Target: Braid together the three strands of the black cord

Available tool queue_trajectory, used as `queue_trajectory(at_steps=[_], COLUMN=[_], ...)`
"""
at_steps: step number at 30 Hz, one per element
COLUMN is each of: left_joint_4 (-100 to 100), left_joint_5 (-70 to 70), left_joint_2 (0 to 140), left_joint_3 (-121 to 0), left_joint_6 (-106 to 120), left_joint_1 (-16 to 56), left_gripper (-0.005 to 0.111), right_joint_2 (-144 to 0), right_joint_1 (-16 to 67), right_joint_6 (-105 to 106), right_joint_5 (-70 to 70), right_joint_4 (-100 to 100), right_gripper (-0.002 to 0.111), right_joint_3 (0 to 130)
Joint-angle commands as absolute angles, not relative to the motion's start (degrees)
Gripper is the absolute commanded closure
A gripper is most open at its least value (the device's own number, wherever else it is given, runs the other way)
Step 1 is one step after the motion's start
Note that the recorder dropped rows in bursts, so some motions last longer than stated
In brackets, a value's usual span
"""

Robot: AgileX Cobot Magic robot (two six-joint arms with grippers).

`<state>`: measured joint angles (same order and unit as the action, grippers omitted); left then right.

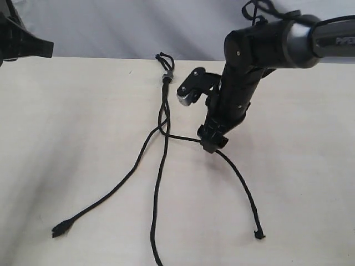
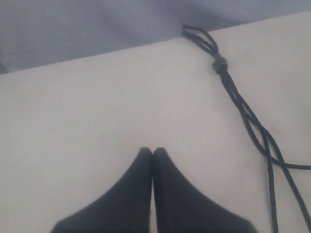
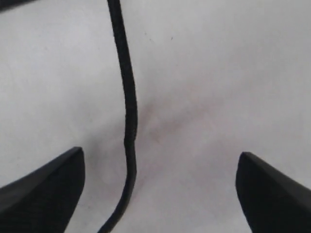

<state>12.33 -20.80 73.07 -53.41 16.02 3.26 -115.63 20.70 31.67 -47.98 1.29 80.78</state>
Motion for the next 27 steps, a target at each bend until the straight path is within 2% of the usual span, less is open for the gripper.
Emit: queue_trajectory(at_steps=[1,6,13,16,19,21,24,27], left_joint_4=[14.50,15.61,16.36,17.30,17.85,18.42,18.87,18.87], left_joint_5=[-21.44,-21.01,-25.53,-25.92,-25.19,-24.18,-23.26,-22.51], left_joint_2=[75.48,77.99,80.93,83.97,87.93,90.16,93.33,96.00], left_joint_3=[-53.06,-53.18,-53.18,-53.18,-53.18,-53.18,-53.18,-53.18], left_joint_6=[15.74,15.74,15.59,15.49,15.49,15.35,15.24,15.14], left_joint_1=[7.30,21.38,31.37,34.02,35.80,36.17,36.17,36.17], left_gripper=[0.106,0.106,0.105,0.090,0.067,0.056,0.051,0.051], right_joint_2=[-106.92,-93.28,-83.85,-81.55,-80.76,-80.76,-80.76,-80.76], right_joint_1=[19.41,15.99,13.11,12.12,12.12,12.12,12.12,12.12], right_joint_6=[30.74,29.68,28.55,28.55,28.55,28.55,28.55,28.55], right_joint_5=[-47.86,-43.24,-31.96,-27.31,-26.32,-26.05,-25.56,-24.60], right_joint_4=[-0.72,-6.66,-6.49,-6.43,-6.00,-6.00,-6.00,-6.00], right_gripper=[0.031,0.038,0.038,0.038,0.038,0.038,0.038,0.038], right_joint_3=[80.60,75.83,61.57,57.50,55.53,55.14,55.15,55.15])
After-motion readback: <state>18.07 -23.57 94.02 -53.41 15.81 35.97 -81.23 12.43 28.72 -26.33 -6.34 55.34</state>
